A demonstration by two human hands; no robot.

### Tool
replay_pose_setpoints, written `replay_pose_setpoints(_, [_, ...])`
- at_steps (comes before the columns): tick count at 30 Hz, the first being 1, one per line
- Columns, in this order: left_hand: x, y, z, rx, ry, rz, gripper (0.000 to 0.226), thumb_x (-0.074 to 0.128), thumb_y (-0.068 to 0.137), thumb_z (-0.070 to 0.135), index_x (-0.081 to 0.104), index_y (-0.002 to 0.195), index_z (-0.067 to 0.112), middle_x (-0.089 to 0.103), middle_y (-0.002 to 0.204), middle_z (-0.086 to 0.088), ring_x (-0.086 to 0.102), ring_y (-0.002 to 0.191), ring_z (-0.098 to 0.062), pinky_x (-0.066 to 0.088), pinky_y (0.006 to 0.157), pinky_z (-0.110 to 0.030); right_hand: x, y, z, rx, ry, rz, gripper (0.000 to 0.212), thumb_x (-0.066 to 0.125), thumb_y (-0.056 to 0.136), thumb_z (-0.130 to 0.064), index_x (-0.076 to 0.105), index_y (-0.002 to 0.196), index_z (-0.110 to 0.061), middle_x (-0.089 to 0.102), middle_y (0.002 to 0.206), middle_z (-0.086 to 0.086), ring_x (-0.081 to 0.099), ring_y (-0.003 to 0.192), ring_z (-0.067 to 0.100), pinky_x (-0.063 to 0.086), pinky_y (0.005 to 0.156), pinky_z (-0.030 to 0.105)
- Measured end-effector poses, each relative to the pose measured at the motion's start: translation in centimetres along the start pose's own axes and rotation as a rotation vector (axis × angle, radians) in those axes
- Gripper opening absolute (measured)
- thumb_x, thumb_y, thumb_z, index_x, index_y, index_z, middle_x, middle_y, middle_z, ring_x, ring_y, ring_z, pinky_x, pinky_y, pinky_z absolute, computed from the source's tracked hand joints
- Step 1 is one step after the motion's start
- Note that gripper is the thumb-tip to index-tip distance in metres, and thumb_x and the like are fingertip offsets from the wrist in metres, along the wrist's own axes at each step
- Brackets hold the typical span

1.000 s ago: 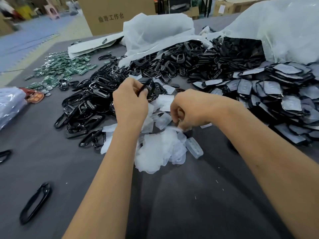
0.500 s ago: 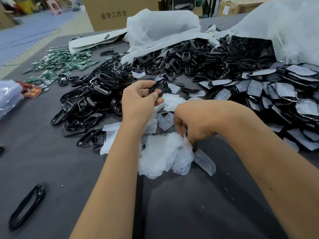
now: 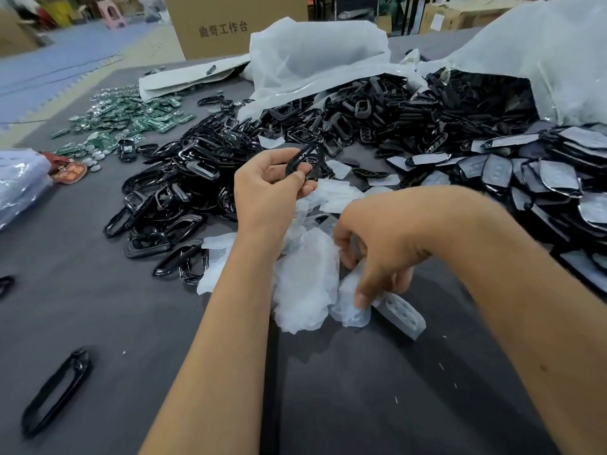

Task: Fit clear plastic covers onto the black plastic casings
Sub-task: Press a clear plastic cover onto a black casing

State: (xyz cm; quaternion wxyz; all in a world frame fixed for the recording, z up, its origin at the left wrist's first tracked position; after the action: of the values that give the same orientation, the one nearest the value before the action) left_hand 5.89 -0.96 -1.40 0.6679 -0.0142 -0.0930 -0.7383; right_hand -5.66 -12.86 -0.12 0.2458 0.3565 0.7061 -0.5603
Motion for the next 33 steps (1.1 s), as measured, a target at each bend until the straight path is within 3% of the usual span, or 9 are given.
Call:
replay_pose_setpoints(5, [0.1,-0.2,-0.2,0.005,0.017,0.000,0.030,0.060,0.088,-0.015,0.073,0.105,0.007,0.078,0.080,-0.006,0.072,0.066,-0.023,0.062,0.075,-0.035,0.7,0.4,-2.7,0.007,-0.282,0.085,0.036,0.091,0.077,-0.035,0.062,0.082,-0.016,0.059,0.043,-0.009,0.054,0.034,0.005,0.042,0.038,0.018])
replay_pose_setpoints(11, [0.2,-0.3,0.0,0.011,0.029,0.004,0.032,0.059,0.089,-0.016,0.073,0.102,0.009,0.078,0.080,-0.007,0.072,0.065,-0.022,0.062,0.074,-0.034,0.6,0.0,-1.7,-0.020,-0.104,0.017,0.021,0.085,0.084,-0.019,0.068,0.093,-0.014,0.074,0.065,-0.001,0.076,0.062,0.017,0.054,0.050,0.020])
replay_pose_setpoints(15, [0.1,-0.2,0.2,0.026,0.047,0.004,0.032,0.060,0.089,-0.015,0.073,0.103,0.010,0.078,0.081,-0.007,0.072,0.065,-0.019,0.059,0.069,-0.027,-2.0,0.0,-0.9,-0.092,0.184,0.242,0.019,0.058,0.097,-0.002,0.057,0.102,-0.020,0.078,0.075,0.006,0.076,0.060,0.017,0.059,0.055,0.029])
replay_pose_setpoints(18, [0.0,-0.3,0.1,0.018,0.035,0.008,0.031,0.061,0.089,-0.015,0.073,0.105,0.009,0.078,0.082,-0.008,0.072,0.066,-0.020,0.060,0.071,-0.029,-4.2,-0.8,0.2,-0.052,0.160,0.418,0.033,0.077,0.091,-0.022,0.052,0.113,-0.026,0.074,0.087,0.000,0.075,0.062,0.015,0.053,0.054,0.028])
replay_pose_setpoints(21, [0.1,-0.4,0.1,0.017,0.046,0.003,0.032,0.061,0.090,-0.014,0.073,0.105,0.011,0.078,0.084,-0.008,0.074,0.069,-0.022,0.062,0.073,-0.030,-4.7,-2.2,0.9,0.133,-0.264,0.410,0.063,0.086,0.078,-0.051,0.055,0.125,-0.021,0.064,0.108,-0.001,0.064,0.090,0.020,0.049,0.069,0.034])
replay_pose_setpoints(24, [0.2,-0.4,0.1,0.014,0.049,0.004,0.033,0.061,0.089,-0.014,0.074,0.104,0.013,0.079,0.085,-0.008,0.075,0.069,-0.021,0.061,0.072,-0.028,-3.6,-2.9,0.3,0.152,-0.299,0.311,0.047,0.078,0.082,-0.061,0.070,0.080,-0.015,0.071,0.065,-0.005,0.065,0.058,0.013,0.050,0.058,0.027])
replay_pose_setpoints(27, [0.3,-0.5,0.2,0.025,0.052,-0.011,0.035,0.061,0.089,-0.014,0.075,0.106,0.013,0.079,0.087,-0.009,0.074,0.070,-0.021,0.060,0.072,-0.027,0.0,-2.4,-0.7,0.113,-0.261,0.070,0.045,0.086,0.080,-0.048,0.062,0.063,-0.014,0.059,0.039,-0.008,0.059,0.036,0.004,0.058,0.063,0.027])
replay_pose_setpoints(30, [0.3,-0.6,0.3,0.031,0.050,-0.020,0.035,0.061,0.088,-0.015,0.076,0.106,0.012,0.079,0.088,-0.011,0.073,0.069,-0.021,0.059,0.072,-0.027,1.4,-1.3,-1.9,0.008,-0.236,0.055,0.024,0.088,0.082,-0.022,0.067,0.088,-0.012,0.074,0.061,0.000,0.069,0.049,0.005,0.062,0.066,0.034])
replay_pose_setpoints(33, [0.4,-0.8,0.5,0.040,0.049,-0.027,0.036,0.061,0.088,-0.016,0.077,0.104,0.011,0.078,0.087,-0.010,0.072,0.067,-0.020,0.059,0.071,-0.027,0.4,-0.6,-1.8,-0.070,-0.131,0.135,0.013,0.081,0.087,-0.018,0.072,0.096,-0.016,0.076,0.072,0.000,0.073,0.055,0.014,0.056,0.048,0.024])
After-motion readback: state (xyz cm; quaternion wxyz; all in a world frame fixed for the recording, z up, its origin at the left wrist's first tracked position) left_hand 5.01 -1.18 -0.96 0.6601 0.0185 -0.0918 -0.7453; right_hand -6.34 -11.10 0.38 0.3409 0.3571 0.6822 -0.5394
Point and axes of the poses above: each hand's wrist, its own y-axis towards the middle knuckle, its own x-axis out of the palm, z = x × y, the point moved 8 cm from there along y, towards the middle knuckle
